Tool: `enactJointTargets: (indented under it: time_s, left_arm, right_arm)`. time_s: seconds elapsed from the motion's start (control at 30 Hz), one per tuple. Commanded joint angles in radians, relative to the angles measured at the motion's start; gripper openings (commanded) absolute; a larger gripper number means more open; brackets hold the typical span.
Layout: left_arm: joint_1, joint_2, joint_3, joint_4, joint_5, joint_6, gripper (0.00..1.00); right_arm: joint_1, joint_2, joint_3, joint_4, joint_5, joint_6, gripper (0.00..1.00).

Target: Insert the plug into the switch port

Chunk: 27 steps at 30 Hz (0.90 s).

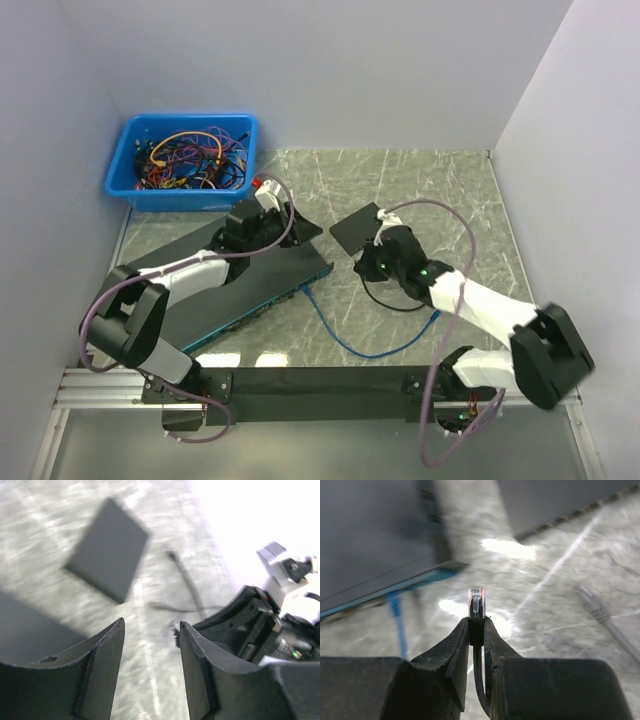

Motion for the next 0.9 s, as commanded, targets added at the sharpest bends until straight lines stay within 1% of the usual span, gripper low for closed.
enactJointTargets:
  time_s: [0.0,0.03,0.07,0.13,0.17,0.2,0.3,0.33,0.4,0.53,0.67,0.87]
  left_arm:
    - [0.003,-0.052,-0.065,0.316,0.147,-0.067,0.53]
    - [0.002,-0.059,-0.079,0.356,0.172,-0.079,0.53]
    - [0.002,-0.06,-0.104,0.443,0.208,-0.093,0.53]
    - [0.002,-0.059,-0.127,0.514,0.244,-0.127,0.52]
    - [0.002,-0.057,-0.133,0.549,0.284,-0.14,0.52]
    - [0.002,-0.054,-0.138,0.618,0.302,-0.166,0.51]
    - [0.0,-0.045,-0.162,0.746,0.367,-0.219,0.48]
    - [0.0,-0.046,-0.164,0.76,0.376,-0.225,0.47]
    - [-0.009,-0.048,-0.164,0.769,0.399,-0.216,0.46]
    - [-0.056,-0.062,-0.144,0.714,0.419,-0.158,0.45]
    - [-0.086,-0.083,-0.128,0.641,0.398,-0.099,0.45]
    - [-0.096,-0.091,-0.124,0.613,0.391,-0.067,0.45]
  right_arm:
    - [0.009,-0.127,-0.074,0.178,-0.124,-0.036,0.0]
    - [0.012,-0.182,-0.091,0.198,-0.144,-0.041,0.0]
    - [0.016,-0.21,-0.105,0.231,-0.165,-0.043,0.0]
    - [0.024,-0.284,-0.154,0.294,-0.195,-0.05,0.0]
    - [0.029,-0.307,-0.168,0.308,-0.208,-0.053,0.0]
    - [0.032,-0.33,-0.192,0.323,-0.221,-0.056,0.0]
    - [0.041,-0.407,-0.223,0.36,-0.241,-0.067,0.0]
    - [0.042,-0.436,-0.232,0.368,-0.25,-0.069,0.0]
    - [0.044,-0.459,-0.243,0.385,-0.273,-0.072,0.0]
    - [0.05,-0.499,-0.26,0.406,-0.296,-0.075,0.0]
    - [0.053,-0.53,-0.274,0.411,-0.27,-0.076,0.0]
    - [0.055,-0.533,-0.287,0.44,-0.299,-0.08,0.0]
